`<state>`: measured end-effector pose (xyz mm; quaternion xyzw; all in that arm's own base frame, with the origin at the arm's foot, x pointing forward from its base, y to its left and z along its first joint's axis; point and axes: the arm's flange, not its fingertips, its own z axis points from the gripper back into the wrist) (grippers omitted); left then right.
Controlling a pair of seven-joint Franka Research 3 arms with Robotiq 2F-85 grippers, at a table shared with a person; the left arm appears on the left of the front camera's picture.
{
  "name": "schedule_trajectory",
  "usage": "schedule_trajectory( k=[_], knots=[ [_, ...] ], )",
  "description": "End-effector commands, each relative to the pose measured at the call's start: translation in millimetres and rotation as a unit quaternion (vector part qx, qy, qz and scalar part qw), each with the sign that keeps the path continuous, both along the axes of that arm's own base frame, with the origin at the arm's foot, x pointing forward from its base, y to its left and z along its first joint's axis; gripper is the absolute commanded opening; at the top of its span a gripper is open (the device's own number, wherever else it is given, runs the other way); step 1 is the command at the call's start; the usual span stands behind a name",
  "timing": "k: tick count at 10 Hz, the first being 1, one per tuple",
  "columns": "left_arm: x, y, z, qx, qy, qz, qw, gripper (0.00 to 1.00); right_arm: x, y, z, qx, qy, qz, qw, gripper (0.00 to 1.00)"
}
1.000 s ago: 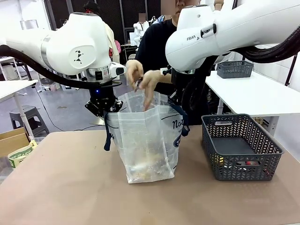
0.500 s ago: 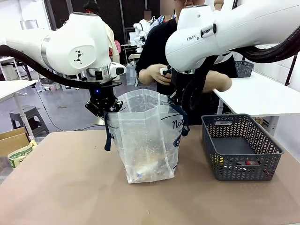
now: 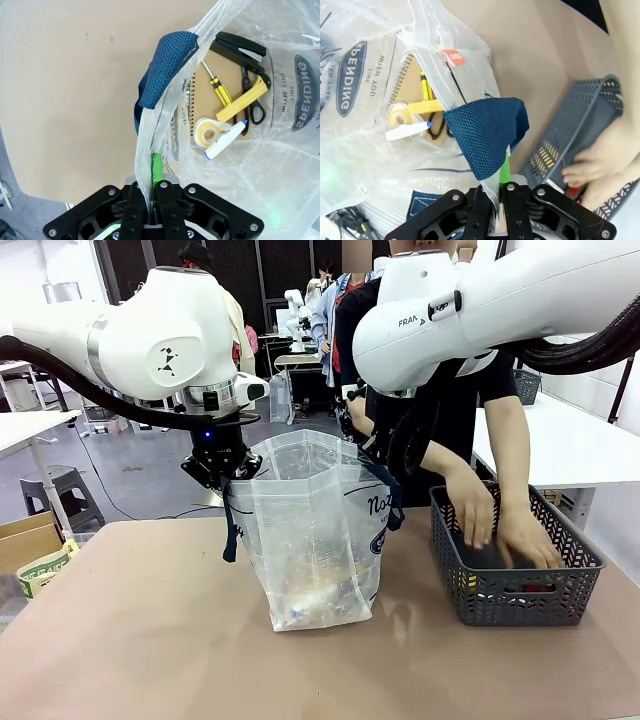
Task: Transfer purchased items from the store into the shopping bag.
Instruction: Move the Reusable shopping bag to the right side of the table.
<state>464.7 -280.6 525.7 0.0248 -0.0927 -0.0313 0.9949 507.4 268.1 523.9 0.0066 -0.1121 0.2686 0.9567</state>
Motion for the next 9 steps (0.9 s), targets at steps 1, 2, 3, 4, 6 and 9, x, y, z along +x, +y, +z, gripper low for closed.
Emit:
schedule_trajectory(
  k=[1,2,3,4,6,9],
  knots=[
    [-0.1,0.5,0.1,0.0,-0.001,0.0,1.0,0.0,1.1,0.4,0.7,-0.001,0.001,0.001,1.0,0.0],
    [-0.1,0.5,0.1,0.0,-0.001,0.0,1.0,0.0,1.1,0.4,0.7,-0.001,0.001,0.001,1.0,0.0],
    [-0.1,0.5,0.1,0.0,-0.001,0.0,1.0,0.0,1.1,0.4,0.7,-0.001,0.001,0.001,1.0,0.0],
    [-0.1,0.5,0.1,0.0,-0.001,0.0,1.0,0.0,1.1,0.4,0.7,-0.001,0.001,0.001,1.0,0.0],
    [-0.1,0.5,0.1,0.0,-0.001,0.0,1.0,0.0,1.1,0.4,0.7,-0.001,0.001,0.001,1.0,0.0],
    [-0.1,0.5,0.1,0.0,-0.001,0.0,1.0,0.0,1.1,0.4,0.7,-0.001,0.001,0.001,1.0,0.0]
  ],
)
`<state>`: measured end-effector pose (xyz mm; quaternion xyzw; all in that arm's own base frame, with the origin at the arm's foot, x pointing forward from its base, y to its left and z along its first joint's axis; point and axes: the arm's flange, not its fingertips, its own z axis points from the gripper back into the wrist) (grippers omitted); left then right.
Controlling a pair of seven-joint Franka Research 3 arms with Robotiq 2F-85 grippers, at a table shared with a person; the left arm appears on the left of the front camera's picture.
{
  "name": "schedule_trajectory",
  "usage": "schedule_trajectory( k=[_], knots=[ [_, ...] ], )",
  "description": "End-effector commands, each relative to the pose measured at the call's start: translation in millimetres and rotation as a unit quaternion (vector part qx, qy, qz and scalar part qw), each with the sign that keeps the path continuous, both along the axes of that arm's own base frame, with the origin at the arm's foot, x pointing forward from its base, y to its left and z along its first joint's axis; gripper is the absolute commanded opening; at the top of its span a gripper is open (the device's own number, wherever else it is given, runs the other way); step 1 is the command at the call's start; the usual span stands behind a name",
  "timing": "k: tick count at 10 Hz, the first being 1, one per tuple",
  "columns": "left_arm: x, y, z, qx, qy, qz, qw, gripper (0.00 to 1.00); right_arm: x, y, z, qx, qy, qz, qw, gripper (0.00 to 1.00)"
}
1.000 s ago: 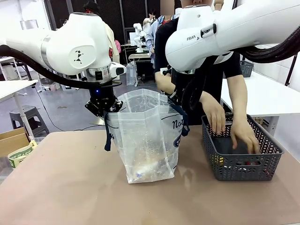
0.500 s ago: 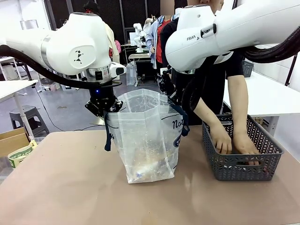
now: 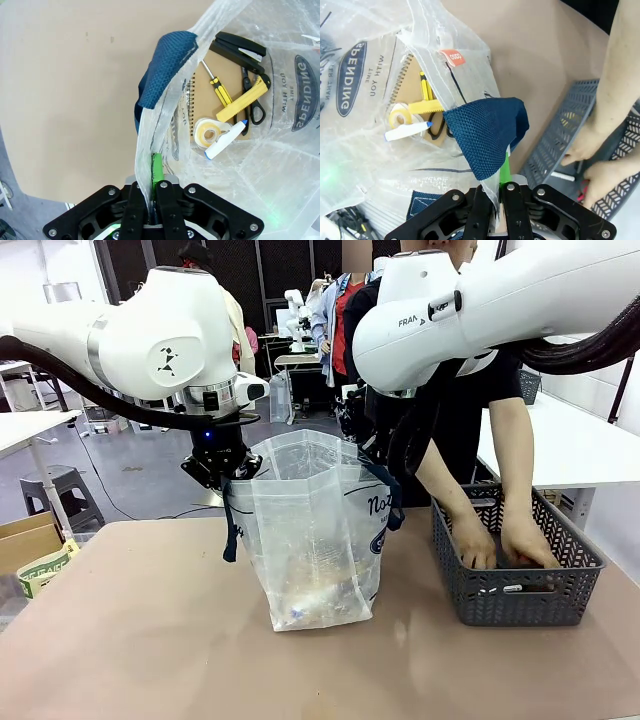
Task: Transfer purchased items from the store into the shopping bag.
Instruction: Move the Reusable shopping bag to the right side of the table.
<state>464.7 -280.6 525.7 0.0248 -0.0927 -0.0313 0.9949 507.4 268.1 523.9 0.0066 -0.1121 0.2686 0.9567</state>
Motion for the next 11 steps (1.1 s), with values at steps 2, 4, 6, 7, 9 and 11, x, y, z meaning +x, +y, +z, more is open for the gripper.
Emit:
schedule_trajectory(
  k=[2,4,6,7,9,11],
  knots=[
    [-0.1,0.5,0.1,0.0,-0.001,0.0,1.0,0.0,1.1,0.4,0.7,-0.001,0.001,0.001,1.0,0.0],
    [-0.1,0.5,0.1,0.0,-0.001,0.0,1.0,0.0,1.1,0.4,0.7,-0.001,0.001,0.001,1.0,0.0],
    [-0.1,0.5,0.1,0.0,-0.001,0.0,1.0,0.0,1.1,0.4,0.7,-0.001,0.001,0.001,1.0,0.0],
    [-0.1,0.5,0.1,0.0,-0.001,0.0,1.0,0.0,1.1,0.4,0.7,-0.001,0.001,0.001,1.0,0.0],
    [-0.1,0.5,0.1,0.0,-0.001,0.0,1.0,0.0,1.1,0.4,0.7,-0.001,0.001,0.001,1.0,0.0],
    [-0.1,0.5,0.1,0.0,-0.001,0.0,1.0,0.0,1.1,0.4,0.7,-0.001,0.001,0.001,1.0,0.0]
  ],
)
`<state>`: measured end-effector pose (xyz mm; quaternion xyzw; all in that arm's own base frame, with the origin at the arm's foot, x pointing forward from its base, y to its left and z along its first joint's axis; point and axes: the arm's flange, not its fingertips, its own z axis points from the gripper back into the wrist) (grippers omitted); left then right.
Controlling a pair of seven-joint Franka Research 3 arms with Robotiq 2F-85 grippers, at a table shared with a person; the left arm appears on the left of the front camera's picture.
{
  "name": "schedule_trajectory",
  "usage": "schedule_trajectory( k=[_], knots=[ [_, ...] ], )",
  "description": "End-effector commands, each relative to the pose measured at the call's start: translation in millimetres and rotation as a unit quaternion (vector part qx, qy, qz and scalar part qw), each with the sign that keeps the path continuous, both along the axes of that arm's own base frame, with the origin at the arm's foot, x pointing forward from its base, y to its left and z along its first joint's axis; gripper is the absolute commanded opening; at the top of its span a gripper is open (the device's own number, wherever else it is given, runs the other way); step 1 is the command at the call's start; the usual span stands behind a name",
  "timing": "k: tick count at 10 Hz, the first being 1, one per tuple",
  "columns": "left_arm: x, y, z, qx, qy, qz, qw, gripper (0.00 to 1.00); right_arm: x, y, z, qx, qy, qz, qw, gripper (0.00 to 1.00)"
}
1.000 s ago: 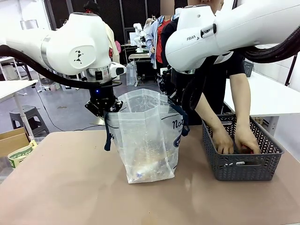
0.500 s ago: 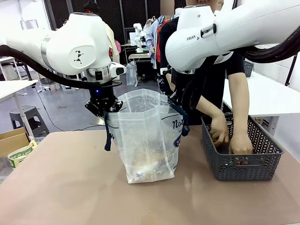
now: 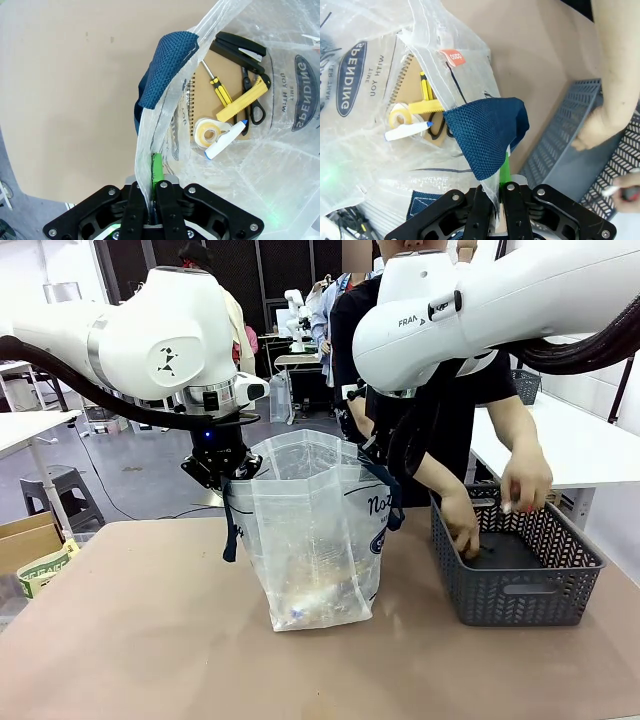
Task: Transfer purchased items from the store into the shopping bag.
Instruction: Move the Reusable shopping bag to the right side of the table.
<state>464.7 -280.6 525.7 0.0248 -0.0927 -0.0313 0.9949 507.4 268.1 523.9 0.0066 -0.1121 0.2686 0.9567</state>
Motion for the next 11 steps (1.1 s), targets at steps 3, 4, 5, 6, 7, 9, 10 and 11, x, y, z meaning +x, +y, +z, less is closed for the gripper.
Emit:
schedule_trajectory(
  k=[3,4,5,6,7,9,10,11],
  knots=[
    [-0.1,0.5,0.1,0.0,-0.001,0.0,1.0,0.0,1.1,0.4,0.7,-0.001,0.001,0.001,1.0,0.0],
    [-0.1,0.5,0.1,0.0,-0.001,0.0,1.0,0.0,1.1,0.4,0.7,-0.001,0.001,0.001,1.0,0.0],
    [-0.1,0.5,0.1,0.0,-0.001,0.0,1.0,0.0,1.1,0.4,0.7,-0.001,0.001,0.001,1.0,0.0],
    [-0.1,0.5,0.1,0.0,-0.001,0.0,1.0,0.0,1.1,0.4,0.7,-0.001,0.001,0.001,1.0,0.0],
    [-0.1,0.5,0.1,0.0,-0.001,0.0,1.0,0.0,1.1,0.4,0.7,-0.001,0.001,0.001,1.0,0.0],
    [-0.1,0.5,0.1,0.0,-0.001,0.0,1.0,0.0,1.1,0.4,0.7,-0.001,0.001,0.001,1.0,0.0],
    [-0.1,0.5,0.1,0.0,-0.001,0.0,1.0,0.0,1.1,0.4,0.7,-0.001,0.001,0.001,1.0,0.0],
    [-0.1,0.5,0.1,0.0,-0.001,0.0,1.0,0.0,1.1,0.4,0.7,-0.001,0.001,0.001,1.0,0.0]
  ],
)
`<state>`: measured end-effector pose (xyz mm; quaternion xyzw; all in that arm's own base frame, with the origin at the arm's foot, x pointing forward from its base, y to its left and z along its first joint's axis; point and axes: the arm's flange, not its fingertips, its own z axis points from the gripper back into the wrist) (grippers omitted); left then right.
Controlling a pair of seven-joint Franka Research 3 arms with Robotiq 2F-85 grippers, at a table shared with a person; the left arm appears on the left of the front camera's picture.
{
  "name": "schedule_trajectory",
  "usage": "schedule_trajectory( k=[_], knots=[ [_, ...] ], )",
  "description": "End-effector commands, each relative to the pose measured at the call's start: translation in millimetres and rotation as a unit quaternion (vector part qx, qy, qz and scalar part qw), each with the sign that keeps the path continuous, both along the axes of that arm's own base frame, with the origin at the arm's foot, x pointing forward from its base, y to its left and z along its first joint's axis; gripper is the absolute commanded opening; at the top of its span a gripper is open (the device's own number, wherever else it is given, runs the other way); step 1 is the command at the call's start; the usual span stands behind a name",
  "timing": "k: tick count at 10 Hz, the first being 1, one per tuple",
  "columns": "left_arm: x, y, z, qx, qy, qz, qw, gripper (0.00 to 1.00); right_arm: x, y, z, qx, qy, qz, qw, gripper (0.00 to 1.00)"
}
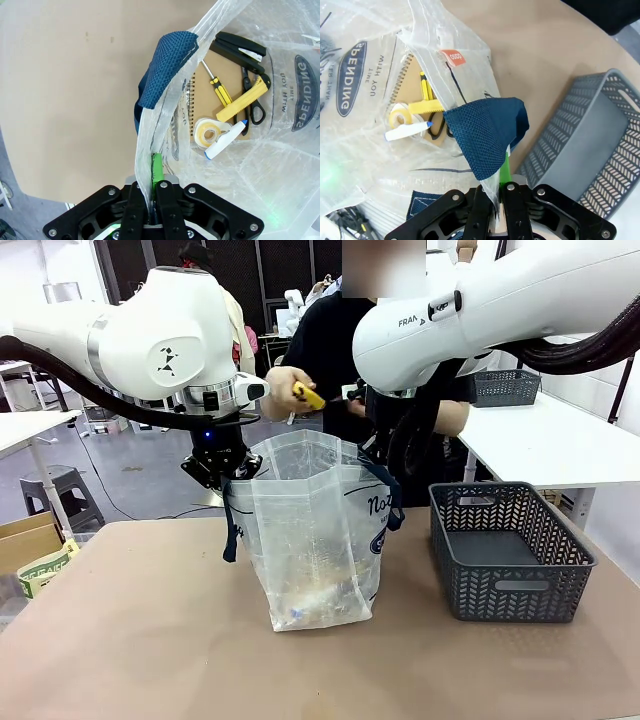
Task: Transfer purchased items from the store into the shopping bag.
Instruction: Move the Reusable shopping bag to the right side of the table.
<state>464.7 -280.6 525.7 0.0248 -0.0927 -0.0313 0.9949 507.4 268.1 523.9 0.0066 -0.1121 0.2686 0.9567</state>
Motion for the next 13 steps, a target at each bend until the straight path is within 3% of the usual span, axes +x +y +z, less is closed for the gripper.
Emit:
schedule_trajectory(
  k=[1,13],
  knots=[
    [-0.1,0.5,0.1,0.0,-0.001,0.0,1.0,0.0,1.1,0.4,0.7,-0.001,0.001,0.001,1.0,0.0],
    [-0.1,0.5,0.1,0.0,-0.001,0.0,1.0,0.0,1.1,0.4,0.7,-0.001,0.001,0.001,1.0,0.0]
  ],
)
